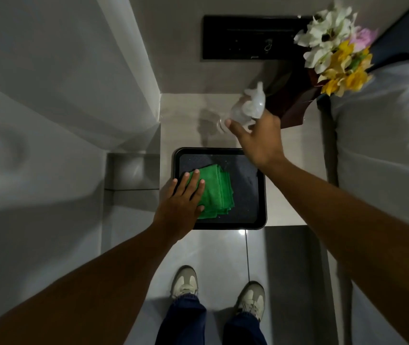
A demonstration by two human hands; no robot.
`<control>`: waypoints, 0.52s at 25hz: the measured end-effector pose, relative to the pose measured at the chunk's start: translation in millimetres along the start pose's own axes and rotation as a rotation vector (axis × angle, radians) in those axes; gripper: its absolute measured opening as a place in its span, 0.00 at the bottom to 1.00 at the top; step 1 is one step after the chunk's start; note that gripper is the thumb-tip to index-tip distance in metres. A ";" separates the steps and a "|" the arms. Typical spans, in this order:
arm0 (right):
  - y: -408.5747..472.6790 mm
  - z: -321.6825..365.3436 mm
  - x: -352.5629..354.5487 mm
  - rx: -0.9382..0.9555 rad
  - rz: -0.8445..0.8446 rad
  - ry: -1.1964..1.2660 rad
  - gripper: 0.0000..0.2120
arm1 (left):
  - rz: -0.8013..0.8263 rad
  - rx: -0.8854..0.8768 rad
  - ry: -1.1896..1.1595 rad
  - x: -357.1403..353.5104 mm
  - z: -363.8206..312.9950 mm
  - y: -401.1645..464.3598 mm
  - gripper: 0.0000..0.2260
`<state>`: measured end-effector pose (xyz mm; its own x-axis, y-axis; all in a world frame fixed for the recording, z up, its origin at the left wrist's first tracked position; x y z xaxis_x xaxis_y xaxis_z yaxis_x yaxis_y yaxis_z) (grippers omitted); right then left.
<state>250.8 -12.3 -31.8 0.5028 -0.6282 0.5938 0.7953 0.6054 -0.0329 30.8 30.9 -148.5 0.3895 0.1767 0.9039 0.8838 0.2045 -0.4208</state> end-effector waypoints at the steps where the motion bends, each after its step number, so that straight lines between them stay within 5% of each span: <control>1: -18.1 -2.2 10.6 0.027 0.001 -0.007 0.20 | -0.015 0.003 -0.010 -0.2 0.5 -0.3 0.28; 7: -110.1 -37.6 21.1 0.162 0.088 -0.282 0.20 | 0.001 0.008 0.018 -6.0 -1.0 2.8 0.28; 13: -109.0 -45.3 8.5 0.129 0.109 -0.178 0.21 | 0.065 0.014 0.055 -0.4 -2.9 0.9 0.28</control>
<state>183.7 -105.8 -59.5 0.5065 -0.4667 0.7250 0.6841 0.7294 -0.0084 32.2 28.2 -149.0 0.4602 0.1368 0.8772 0.8525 0.2076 -0.4796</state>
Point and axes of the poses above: each hand's wrist, its own y-axis towards the middle knuckle, its own x-axis out of the back of the hand, z = x × y, the point moved 8 cm from there along y, towards the middle knuckle, and after that the axes turned 3 degrees about z, right-handed, at the moved point
